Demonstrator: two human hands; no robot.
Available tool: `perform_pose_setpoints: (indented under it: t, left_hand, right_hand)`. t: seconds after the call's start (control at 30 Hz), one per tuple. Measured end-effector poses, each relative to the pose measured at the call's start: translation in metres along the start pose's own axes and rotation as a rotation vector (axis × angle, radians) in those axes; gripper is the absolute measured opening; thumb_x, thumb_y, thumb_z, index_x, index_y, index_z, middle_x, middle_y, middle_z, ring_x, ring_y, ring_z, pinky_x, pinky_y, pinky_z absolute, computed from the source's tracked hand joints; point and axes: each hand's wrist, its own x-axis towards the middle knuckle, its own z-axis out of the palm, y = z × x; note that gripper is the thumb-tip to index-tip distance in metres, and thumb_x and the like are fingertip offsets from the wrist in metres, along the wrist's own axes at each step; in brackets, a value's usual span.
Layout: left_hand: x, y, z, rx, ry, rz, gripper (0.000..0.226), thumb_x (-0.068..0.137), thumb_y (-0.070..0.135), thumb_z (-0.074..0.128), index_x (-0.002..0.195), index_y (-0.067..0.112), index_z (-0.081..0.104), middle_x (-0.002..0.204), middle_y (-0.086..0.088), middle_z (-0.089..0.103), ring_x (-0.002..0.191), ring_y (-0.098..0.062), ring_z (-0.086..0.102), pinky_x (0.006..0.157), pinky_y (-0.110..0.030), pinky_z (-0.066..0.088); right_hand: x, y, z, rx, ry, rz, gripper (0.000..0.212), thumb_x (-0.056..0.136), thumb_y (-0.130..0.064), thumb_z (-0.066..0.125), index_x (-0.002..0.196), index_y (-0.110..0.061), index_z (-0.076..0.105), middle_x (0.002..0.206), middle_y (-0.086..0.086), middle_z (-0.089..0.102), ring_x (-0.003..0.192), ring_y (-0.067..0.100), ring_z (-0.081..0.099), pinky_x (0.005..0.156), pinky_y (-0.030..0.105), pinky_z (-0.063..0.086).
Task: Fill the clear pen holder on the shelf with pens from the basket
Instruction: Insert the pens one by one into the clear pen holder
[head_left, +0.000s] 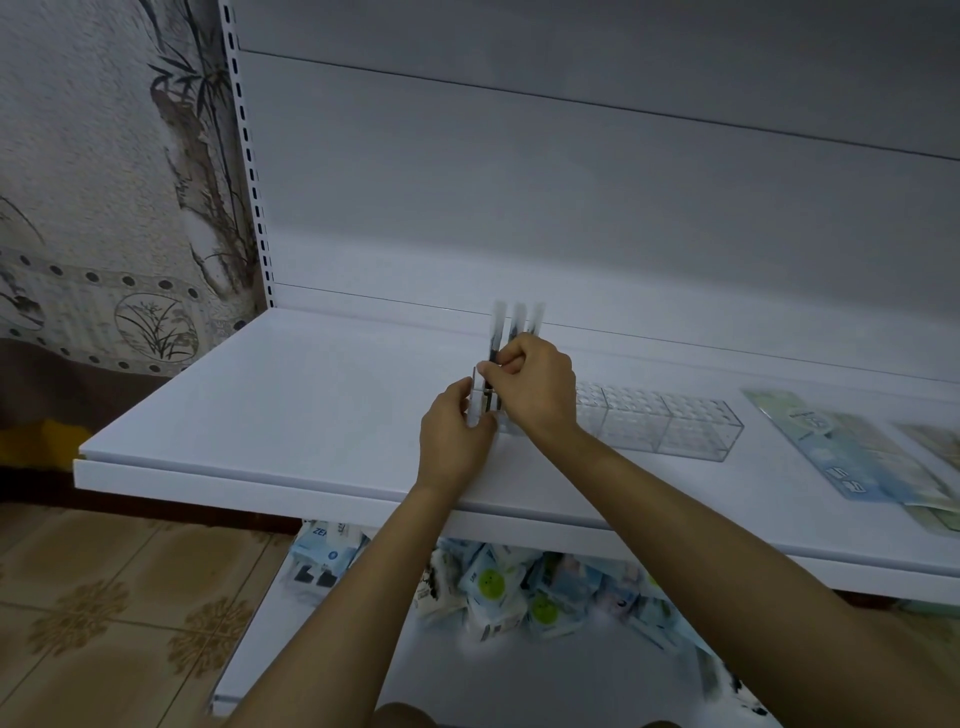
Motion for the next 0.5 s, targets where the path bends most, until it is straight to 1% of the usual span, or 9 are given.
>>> perform_pose_setpoints:
  t: [0.07,0.17,0.2,0.3,0.33,0.37,0.43,0.47,0.5]
  left_hand:
    - [0.0,0.0006,0.0003,0.0,-0.003,0.001,0.034,0.093,0.013,0.059,0.126,0.006,0.055,0.118,-0.01,0.064,0.089,-0.005,0.049,0.063,0.005,0.035]
    - [-0.0007,0.0025,0.0,0.003,-0.002,-0.015,0.036,0.093,0.016,0.059,0.128,0.007,0.054,0.122,-0.009,0.063,0.093,-0.005,0.048,0.074,-0.004,0.035]
    - [-0.001,0.0029,-0.0003,0.004,-0.002,-0.019,0.037,0.093,0.016,0.059,0.129,0.007,0.053,0.123,-0.009,0.062,0.094,-0.005,0.048,0.076,-0.005,0.035]
    - [-0.0007,0.0028,-0.0007,0.0,0.003,-0.018,0.037,0.093,0.017,0.06,0.128,0.007,0.053,0.121,-0.007,0.062,0.1,-0.013,0.056,0.074,-0.002,0.036]
    - [-0.0005,0.0022,-0.0006,-0.004,0.003,-0.018,0.037,0.093,0.017,0.06,0.128,0.008,0.054,0.119,-0.006,0.062,0.099,-0.013,0.057,0.075,-0.002,0.036]
    - [-0.0007,0.0017,-0.0008,-0.01,0.003,-0.013,0.037,0.093,0.016,0.06,0.128,0.008,0.054,0.116,-0.004,0.062,0.094,-0.009,0.056,0.073,-0.002,0.036]
    - [-0.0008,0.0009,-0.001,-0.025,-0.002,0.004,0.034,0.092,0.015,0.061,0.125,0.009,0.056,0.105,0.004,0.059,0.086,-0.003,0.053,0.068,0.001,0.037]
    - [-0.0004,0.0007,-0.0012,-0.029,-0.009,0.006,0.034,0.091,0.015,0.061,0.124,0.01,0.056,0.103,0.007,0.057,0.088,-0.004,0.053,0.069,-0.001,0.038]
    - [0.0005,0.0002,-0.0014,-0.025,-0.019,0.004,0.034,0.091,0.015,0.062,0.124,0.011,0.057,0.103,0.008,0.056,0.092,-0.006,0.053,0.073,-0.004,0.039]
  right_hand:
    - [-0.0001,0.0002,0.0,-0.001,0.001,-0.001,0.019,0.081,-0.029,0.074,0.086,-0.014,0.064,0.084,0.002,0.069,0.078,0.018,0.066,0.075,0.032,0.054]
    - [-0.0005,0.0003,-0.0001,-0.002,0.006,-0.004,0.021,0.081,-0.03,0.074,0.087,-0.013,0.064,0.085,0.003,0.07,0.078,0.018,0.065,0.074,0.03,0.052]
    - [-0.0005,0.0003,0.0001,-0.002,0.007,-0.004,0.021,0.081,-0.03,0.074,0.088,-0.013,0.064,0.086,0.003,0.07,0.078,0.018,0.066,0.074,0.03,0.053]
    - [-0.0005,0.0011,0.0002,0.007,0.008,0.0,0.023,0.08,-0.03,0.075,0.089,-0.012,0.064,0.087,0.004,0.07,0.078,0.018,0.066,0.075,0.029,0.053]
    - [-0.0006,0.0015,-0.0001,0.012,0.009,0.001,0.024,0.079,-0.031,0.075,0.089,-0.012,0.064,0.087,0.004,0.07,0.079,0.018,0.066,0.075,0.029,0.053]
    - [-0.001,0.0014,-0.0009,0.018,0.009,0.006,0.025,0.079,-0.031,0.076,0.09,-0.012,0.065,0.087,0.004,0.071,0.079,0.018,0.066,0.075,0.028,0.053]
    - [-0.002,0.0018,-0.0037,0.03,0.005,0.019,0.027,0.078,-0.033,0.076,0.091,-0.012,0.065,0.086,0.003,0.071,0.078,0.017,0.067,0.075,0.028,0.053]
    - [-0.0027,0.0021,-0.0061,0.033,0.0,0.022,0.027,0.078,-0.033,0.077,0.091,-0.013,0.065,0.085,0.002,0.071,0.078,0.017,0.067,0.075,0.028,0.053]
    - [-0.0037,0.0018,-0.0093,0.032,-0.005,0.02,0.027,0.077,-0.034,0.077,0.09,-0.013,0.064,0.082,0.001,0.07,0.077,0.016,0.066,0.075,0.029,0.053]
